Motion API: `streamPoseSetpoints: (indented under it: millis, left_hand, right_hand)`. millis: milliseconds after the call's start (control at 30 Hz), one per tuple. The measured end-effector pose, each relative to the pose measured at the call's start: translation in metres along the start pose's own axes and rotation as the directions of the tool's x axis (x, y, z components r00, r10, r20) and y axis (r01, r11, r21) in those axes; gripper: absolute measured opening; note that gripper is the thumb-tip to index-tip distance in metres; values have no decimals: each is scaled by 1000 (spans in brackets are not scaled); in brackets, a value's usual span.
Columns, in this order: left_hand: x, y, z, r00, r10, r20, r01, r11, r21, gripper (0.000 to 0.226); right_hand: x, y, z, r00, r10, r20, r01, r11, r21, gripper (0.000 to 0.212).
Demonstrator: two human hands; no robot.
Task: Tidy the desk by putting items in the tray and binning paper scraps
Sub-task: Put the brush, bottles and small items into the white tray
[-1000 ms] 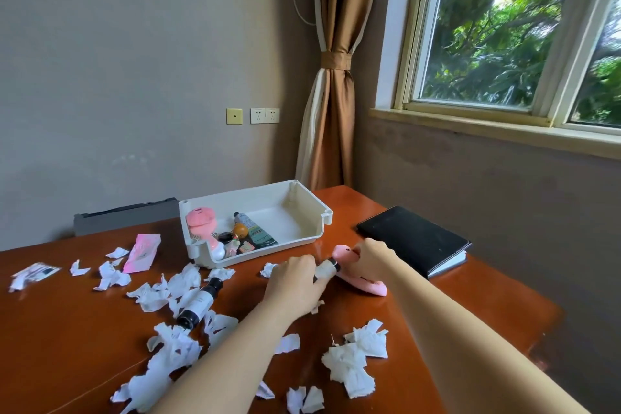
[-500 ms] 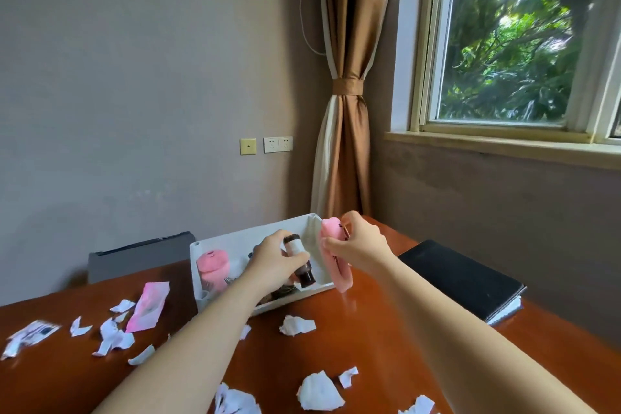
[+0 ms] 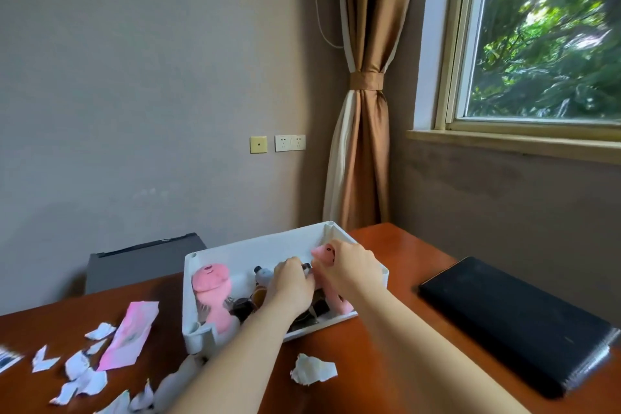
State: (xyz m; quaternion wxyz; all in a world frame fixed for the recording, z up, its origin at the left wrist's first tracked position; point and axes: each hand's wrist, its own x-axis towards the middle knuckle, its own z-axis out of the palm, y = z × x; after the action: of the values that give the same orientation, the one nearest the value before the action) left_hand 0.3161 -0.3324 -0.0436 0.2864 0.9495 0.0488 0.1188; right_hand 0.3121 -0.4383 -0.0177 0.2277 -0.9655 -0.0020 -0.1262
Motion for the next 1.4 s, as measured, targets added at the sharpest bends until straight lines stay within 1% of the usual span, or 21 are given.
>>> streamPoseSetpoints:
  millis: [100,167,200,233,300,333,367,467,567,633,733,800,900,1000,1100,1200,1300,1400]
  left_hand:
    - [-2,3,3,1000,17,-10,-17,999,42,32]
    - [-4,2,4,999,27,-23,-27,999,37,33]
    - [-6,1,4,999,36,-30,-35,998,50,33]
    - [-7,0,5,998,50,-28,-47,994,96,34]
    - [-9,-4,7,995,98,-7,-92,954,286,36]
    - [-11,-6,8,992,126,-3,-116,922,369,34]
    - [-12,-7,8,989,149,-2,-135,901,413,32]
    - [-15,-8,10,983,182,20,-171,879,444,29]
    - [-16,-9,8,981,185,49,-188,873,449,28]
    - [-18,-8,4,979,200,45,-199,873,446,28]
    - [-23,-1,-13,968,250,2,-225,868,443,29]
    - [-29,2,-30,964,268,-2,-240,868,435,30]
    - [-43,5,-61,959,282,29,-268,867,420,37]
    - [-63,4,-98,947,317,56,-312,862,400,44]
    - [-83,-1,-133,937,333,108,-349,865,361,44]
    - [-106,-9,-167,934,321,158,-357,863,358,45]
    - [-133,-23,-197,935,305,180,-353,845,401,47]
    - [-155,-41,-219,940,272,204,-336,839,428,49]
  right_hand:
    - [2,-1,-1,992,-49,118,74,973,-217,18]
    - [3,0,-4,985,-58,162,106,945,-309,20]
    - [2,-1,-5,980,-67,186,130,927,-351,25]
    - [0,-1,-7,973,-87,216,168,904,-393,31]
    - [-2,0,-6,957,-104,270,218,874,-435,33]
    - [-4,1,-4,956,-119,269,230,874,-429,27]
    - [-6,2,-3,959,-141,245,236,878,-416,18]
    - [-5,5,3,964,-178,197,247,874,-418,22]
    - [-6,2,-1,960,-156,234,246,870,-428,25]
    - [-10,-2,-8,962,-138,236,227,883,-411,26]
    - [-15,-8,-25,980,-115,164,164,928,-333,31]
    - [-19,-14,-38,983,-114,141,155,931,-330,32]
    - [-30,-25,-61,989,-113,96,137,939,-314,32]
    - [-45,-43,-84,994,-93,63,107,956,-272,27]
    - [-62,-63,-102,994,-72,79,89,967,-238,29]
    - [-82,-84,-114,987,-61,146,92,973,-211,35]
    - [-102,-108,-117,971,-117,209,146,981,-127,37]
    - [-123,-129,-115,950,-168,262,205,972,-118,36]
